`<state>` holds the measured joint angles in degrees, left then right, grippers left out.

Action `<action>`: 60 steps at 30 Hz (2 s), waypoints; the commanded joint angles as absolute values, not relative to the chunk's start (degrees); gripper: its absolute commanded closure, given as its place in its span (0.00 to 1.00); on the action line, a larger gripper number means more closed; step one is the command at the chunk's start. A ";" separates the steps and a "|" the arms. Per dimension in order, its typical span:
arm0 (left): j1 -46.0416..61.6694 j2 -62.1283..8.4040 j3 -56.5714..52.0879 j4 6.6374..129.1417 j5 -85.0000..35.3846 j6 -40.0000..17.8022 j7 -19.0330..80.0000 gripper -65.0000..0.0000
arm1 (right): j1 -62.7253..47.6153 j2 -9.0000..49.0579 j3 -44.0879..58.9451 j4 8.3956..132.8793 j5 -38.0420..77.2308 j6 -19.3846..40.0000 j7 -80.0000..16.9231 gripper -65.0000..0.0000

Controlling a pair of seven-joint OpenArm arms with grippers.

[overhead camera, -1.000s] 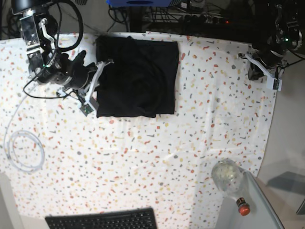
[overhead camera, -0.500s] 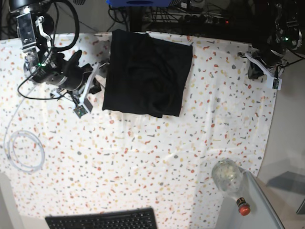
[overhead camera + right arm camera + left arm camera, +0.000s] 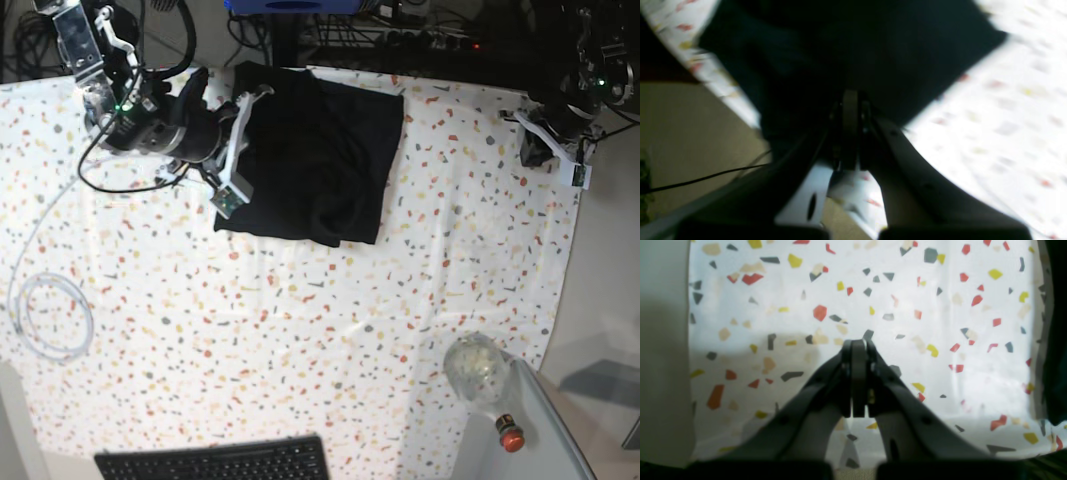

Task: Layout the t-shirt on the table in an organized manner, then fold the t-shirt properly
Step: 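Release the folded shirt and pull the right gripper back, then press and smooth the folded shirt with the right gripper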

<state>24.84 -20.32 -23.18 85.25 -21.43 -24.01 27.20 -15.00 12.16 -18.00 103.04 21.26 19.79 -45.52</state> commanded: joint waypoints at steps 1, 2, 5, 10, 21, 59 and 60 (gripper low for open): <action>24.92 -21.14 -23.60 86.02 -22.02 -24.04 25.98 1.00 | -14.81 12.44 -19.03 104.13 22.02 18.42 -44.79 1.00; 24.84 -21.14 -23.60 86.02 -22.02 -24.04 25.98 1.00 | -14.64 12.44 -20.62 104.13 22.02 17.27 -44.79 1.00; 24.66 -21.14 -23.60 86.02 -22.02 -24.04 25.98 1.00 | -14.46 12.44 -24.48 103.87 22.02 16.04 -44.79 1.00; 24.66 -21.14 -23.60 86.02 -22.02 -24.04 25.98 1.00 | -11.91 12.44 -28.97 103.69 22.02 15.96 -44.79 1.00; 24.48 -21.58 -27.47 86.02 -21.93 -24.04 25.89 1.00 | -4.88 7.52 -43.21 96.22 22.02 15.87 -44.79 1.00; 24.75 -18.15 -34.68 83.03 -21.93 -32.40 25.89 1.00 | 12.53 -0.92 -42.33 78.81 22.11 7.96 -35.56 1.00; 24.75 -18.07 -33.19 83.47 -22.11 -32.40 25.89 1.00 | 12.18 0.75 -41.10 81.27 22.29 7.96 -35.56 1.00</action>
<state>24.53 -17.08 -32.42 82.48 -21.41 -32.21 26.76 10.70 1.04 -41.65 79.99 22.20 7.94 -37.04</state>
